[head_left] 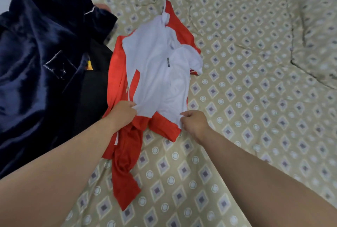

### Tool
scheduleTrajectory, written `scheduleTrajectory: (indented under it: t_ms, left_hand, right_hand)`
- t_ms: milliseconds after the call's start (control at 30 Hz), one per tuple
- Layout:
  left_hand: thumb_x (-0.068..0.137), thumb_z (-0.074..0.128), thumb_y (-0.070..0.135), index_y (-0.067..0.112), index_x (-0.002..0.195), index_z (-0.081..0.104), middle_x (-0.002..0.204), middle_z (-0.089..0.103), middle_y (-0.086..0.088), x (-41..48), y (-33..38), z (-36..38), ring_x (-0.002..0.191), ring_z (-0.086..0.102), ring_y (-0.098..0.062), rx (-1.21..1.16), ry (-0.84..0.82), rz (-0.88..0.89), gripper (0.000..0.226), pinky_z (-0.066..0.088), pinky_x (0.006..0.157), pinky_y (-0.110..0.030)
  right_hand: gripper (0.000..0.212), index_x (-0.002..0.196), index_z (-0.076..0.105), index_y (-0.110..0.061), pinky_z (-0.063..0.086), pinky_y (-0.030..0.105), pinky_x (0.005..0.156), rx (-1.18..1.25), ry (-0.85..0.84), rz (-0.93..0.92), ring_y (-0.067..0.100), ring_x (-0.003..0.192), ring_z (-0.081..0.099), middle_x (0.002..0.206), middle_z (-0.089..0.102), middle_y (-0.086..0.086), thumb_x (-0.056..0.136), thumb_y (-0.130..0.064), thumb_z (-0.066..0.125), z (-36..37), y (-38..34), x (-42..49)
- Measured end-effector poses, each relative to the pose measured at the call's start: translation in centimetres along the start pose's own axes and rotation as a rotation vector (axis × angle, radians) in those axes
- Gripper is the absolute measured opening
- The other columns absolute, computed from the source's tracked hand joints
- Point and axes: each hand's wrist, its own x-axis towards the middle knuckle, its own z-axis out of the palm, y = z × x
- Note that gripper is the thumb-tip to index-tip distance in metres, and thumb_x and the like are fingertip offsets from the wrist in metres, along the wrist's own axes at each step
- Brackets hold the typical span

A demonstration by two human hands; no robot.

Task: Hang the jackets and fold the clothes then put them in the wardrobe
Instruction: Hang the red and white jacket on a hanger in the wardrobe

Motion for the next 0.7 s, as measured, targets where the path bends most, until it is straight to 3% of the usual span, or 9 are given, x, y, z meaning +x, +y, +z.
scheduleTrajectory:
  t_ms: [100, 200, 333, 433, 600, 700]
  left_hand:
    - [0.093, 0.058, 0.012, 0.003, 0.083, 0.07, 0.073, 0.06, -0.003, -2.9, -1.1, 0.7, 0.072, 0.056, -0.021, 0.167, -0.061, 0.027, 0.018, 0.039, 0.059, -0.026]
    - [0.093, 0.064, 0.029, 0.01, 0.058, 0.053, 0.06, 0.049, -0.001, -6.3, -2.8, 2.2, 0.059, 0.047, -0.017, 0.373, -0.119, 0.066, 0.041, 0.033, 0.053, -0.032]
    - [0.092, 0.063, 0.042, 0.008, 0.061, 0.058, 0.064, 0.055, -0.007, -11.5, -4.8, 4.9, 0.066, 0.055, -0.023, 0.579, -0.226, 0.077, 0.046, 0.042, 0.064, -0.038]
    - [0.091, 0.065, 0.043, 0.013, 0.055, 0.053, 0.057, 0.05, -0.003, -15.2, -6.0, 6.6, 0.059, 0.048, -0.017, 0.596, -0.275, 0.034, 0.048, 0.036, 0.057, -0.033]
    - [0.089, 0.067, 0.043, 0.014, 0.053, 0.052, 0.058, 0.05, -0.003, -21.2, -7.9, 10.0, 0.059, 0.048, -0.017, 0.588, -0.31, -0.013, 0.048, 0.035, 0.058, -0.032]
    - [0.09, 0.066, 0.042, 0.01, 0.06, 0.057, 0.065, 0.051, -0.004, -24.8, -8.8, 11.9, 0.064, 0.048, -0.016, 0.61, -0.426, -0.064, 0.045, 0.034, 0.058, -0.029]
  right_hand:
    - [0.017, 0.07, 0.063, 0.007, 0.04, 0.027, 0.058, -0.172, -0.015, -0.062, 0.02, 0.062, 0.048, 0.071, 0.06, 0.013, 0.082, 0.003, 0.051, -2.1, 1.9, -1.4]
    - [0.022, 0.074, 0.068, 0.002, 0.036, 0.024, 0.054, -0.302, -0.055, -0.073, 0.016, 0.054, 0.045, 0.065, 0.057, 0.006, 0.09, -0.006, 0.056, -4.2, 4.7, -3.3]
    - [0.029, 0.069, 0.064, -0.002, 0.04, 0.025, 0.055, -0.403, -0.12, -0.049, 0.017, 0.053, 0.048, 0.061, 0.056, 0.004, 0.095, -0.014, 0.059, -6.5, 8.8, -6.7]
    - [0.03, 0.067, 0.057, -0.006, 0.04, 0.026, 0.056, -0.448, -0.158, -0.048, 0.021, 0.059, 0.048, 0.067, 0.053, 0.01, 0.095, -0.017, 0.061, -8.0, 11.4, -9.7]
    - [0.024, 0.07, 0.057, -0.008, 0.04, 0.028, 0.06, -0.473, -0.25, 0.026, 0.021, 0.063, 0.047, 0.069, 0.052, 0.009, 0.092, -0.017, 0.063, -10.0, 16.0, -14.0]
    - [0.019, 0.071, 0.057, -0.01, 0.036, 0.019, 0.049, -0.542, -0.36, 0.078, 0.012, 0.055, 0.042, 0.063, 0.049, -0.001, 0.089, -0.012, 0.062, -11.5, 18.7, -16.4]
